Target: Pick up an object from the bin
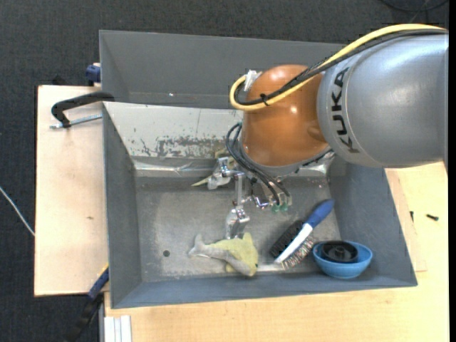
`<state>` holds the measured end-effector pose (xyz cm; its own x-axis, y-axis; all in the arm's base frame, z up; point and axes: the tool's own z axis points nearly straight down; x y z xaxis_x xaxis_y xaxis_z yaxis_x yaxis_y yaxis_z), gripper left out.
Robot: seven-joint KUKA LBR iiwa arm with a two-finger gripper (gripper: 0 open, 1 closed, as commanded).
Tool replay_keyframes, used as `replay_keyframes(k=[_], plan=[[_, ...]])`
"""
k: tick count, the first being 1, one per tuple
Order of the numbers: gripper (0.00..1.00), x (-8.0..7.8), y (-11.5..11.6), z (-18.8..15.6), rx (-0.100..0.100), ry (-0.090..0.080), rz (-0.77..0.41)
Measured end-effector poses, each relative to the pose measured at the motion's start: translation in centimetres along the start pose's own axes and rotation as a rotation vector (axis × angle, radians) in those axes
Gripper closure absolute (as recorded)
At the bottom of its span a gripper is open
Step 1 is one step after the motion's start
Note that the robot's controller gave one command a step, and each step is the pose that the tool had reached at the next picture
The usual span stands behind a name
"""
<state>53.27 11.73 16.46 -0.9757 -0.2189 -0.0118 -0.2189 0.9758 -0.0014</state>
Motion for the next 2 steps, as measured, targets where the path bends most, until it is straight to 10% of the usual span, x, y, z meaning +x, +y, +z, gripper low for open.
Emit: replay_keyframes(k=[1,2], plan=[[0.0,3.63,-7.82,7.48,0.0,0.017,-0.126],[1.0,3.4,-7.36,7.22,-0.004,0.011,-0.13]])
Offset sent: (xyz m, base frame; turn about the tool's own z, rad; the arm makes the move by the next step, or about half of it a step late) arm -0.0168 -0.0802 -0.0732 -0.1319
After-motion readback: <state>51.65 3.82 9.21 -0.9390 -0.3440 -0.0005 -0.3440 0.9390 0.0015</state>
